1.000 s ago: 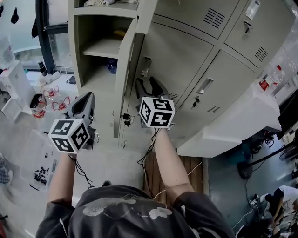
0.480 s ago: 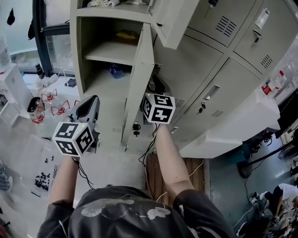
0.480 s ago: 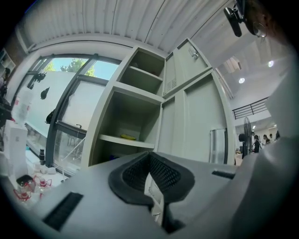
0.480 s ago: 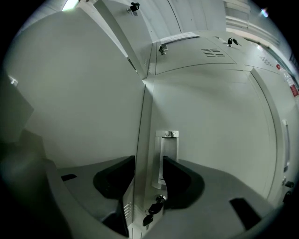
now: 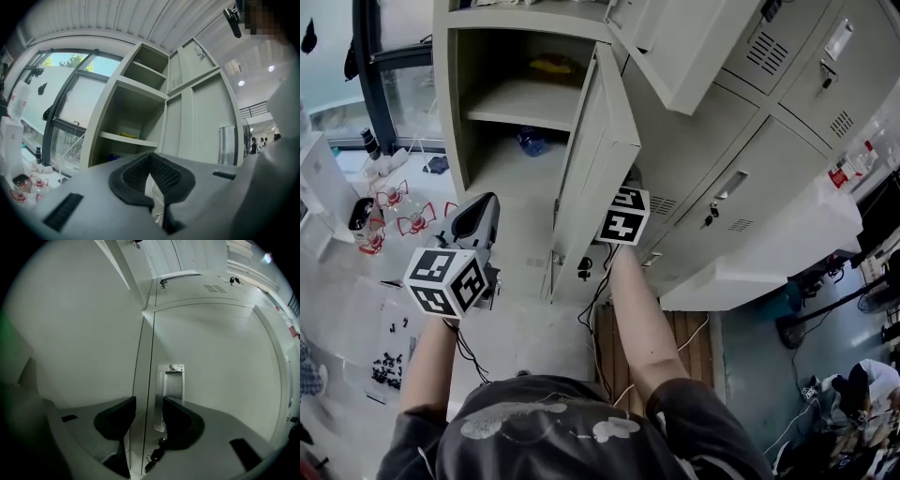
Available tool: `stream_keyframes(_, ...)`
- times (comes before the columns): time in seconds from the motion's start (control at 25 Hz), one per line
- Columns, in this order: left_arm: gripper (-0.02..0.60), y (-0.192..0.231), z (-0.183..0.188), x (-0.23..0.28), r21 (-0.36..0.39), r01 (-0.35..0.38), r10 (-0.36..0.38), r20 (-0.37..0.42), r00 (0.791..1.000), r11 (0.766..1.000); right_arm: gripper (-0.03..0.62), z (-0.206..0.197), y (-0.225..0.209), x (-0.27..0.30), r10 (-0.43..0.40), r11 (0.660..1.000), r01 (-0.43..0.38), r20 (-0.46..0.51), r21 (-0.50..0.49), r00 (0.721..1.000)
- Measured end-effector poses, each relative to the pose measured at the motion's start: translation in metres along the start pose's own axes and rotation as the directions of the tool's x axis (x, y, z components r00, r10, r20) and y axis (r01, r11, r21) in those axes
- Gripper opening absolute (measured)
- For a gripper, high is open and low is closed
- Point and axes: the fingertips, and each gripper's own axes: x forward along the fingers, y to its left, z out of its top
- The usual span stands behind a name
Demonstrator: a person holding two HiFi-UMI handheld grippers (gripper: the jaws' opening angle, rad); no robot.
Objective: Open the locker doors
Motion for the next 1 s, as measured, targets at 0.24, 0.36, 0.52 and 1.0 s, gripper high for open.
stream_keyframes(0.24, 0.008, 0.003, -0.002, 0.0, -0.003, 0.004, -0.005, -0.007, 1.0, 1.0, 0.121, 0.0, -0.009, -0.005, -0.048, 0.999, 0.048, 0.011, 0.025, 0.999)
stream_keyframes(0.36, 0.008, 0.0, -0.004, -0.002, -0.004, 0.008, -0.009, -0.011, 1.0, 1.0, 0.12, -0.006, -0.01, -0.011, -0.049, 0.998, 0.049, -0.005, 0.028, 0.999)
stream_keyframes(0.52, 0.009, -0.008, -0.007, -0.007, -0.005, 0.013, -0.013, -0.014, 1.0, 1.0, 0.12, -0.009, -0.005, -0.023, -0.028, 0.997, 0.028, -0.013, 0.065, 1.0)
stream_keyframes(1.0, 0.008, -0.033, -0.009, -0.041, -0.005, -0.011, 0.011, -0.006, 1.0, 1.0, 0.12, -0.004, 0.003, -0.069, 0.032, 0.993, -0.03, -0.016, 0.118, 0.999)
